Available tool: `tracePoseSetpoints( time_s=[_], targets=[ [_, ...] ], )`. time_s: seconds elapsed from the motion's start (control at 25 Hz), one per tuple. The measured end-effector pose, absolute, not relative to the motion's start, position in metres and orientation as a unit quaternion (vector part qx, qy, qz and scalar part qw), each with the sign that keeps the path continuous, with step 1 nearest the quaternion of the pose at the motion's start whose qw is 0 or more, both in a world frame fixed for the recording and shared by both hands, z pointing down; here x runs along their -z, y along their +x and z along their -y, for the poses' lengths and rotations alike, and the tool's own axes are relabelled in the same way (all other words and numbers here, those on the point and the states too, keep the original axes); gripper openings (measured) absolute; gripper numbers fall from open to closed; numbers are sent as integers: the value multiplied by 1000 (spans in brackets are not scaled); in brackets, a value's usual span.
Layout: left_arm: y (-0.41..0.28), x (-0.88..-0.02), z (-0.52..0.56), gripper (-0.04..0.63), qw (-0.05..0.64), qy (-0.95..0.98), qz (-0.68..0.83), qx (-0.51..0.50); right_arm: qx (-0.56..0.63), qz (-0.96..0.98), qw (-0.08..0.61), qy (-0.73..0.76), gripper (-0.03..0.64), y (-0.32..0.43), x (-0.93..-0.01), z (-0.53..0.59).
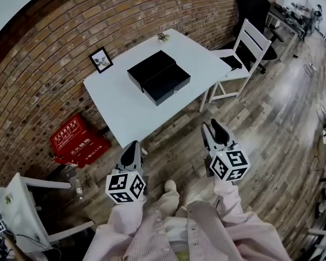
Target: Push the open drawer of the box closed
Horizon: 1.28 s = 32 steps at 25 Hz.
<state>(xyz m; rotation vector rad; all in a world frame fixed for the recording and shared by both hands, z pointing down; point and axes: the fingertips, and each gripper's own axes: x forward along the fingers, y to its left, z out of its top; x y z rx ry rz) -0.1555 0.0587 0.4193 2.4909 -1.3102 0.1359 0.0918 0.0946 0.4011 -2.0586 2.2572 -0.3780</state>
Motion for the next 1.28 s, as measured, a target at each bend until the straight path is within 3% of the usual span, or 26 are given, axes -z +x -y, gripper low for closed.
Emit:
tracePoseSetpoints(
  time_s=[1.28],
  targets=[
    [-134,-484,66,-5,241,857,447,-83,165,-719,-20,-675,124,101,-458,44]
  ],
)
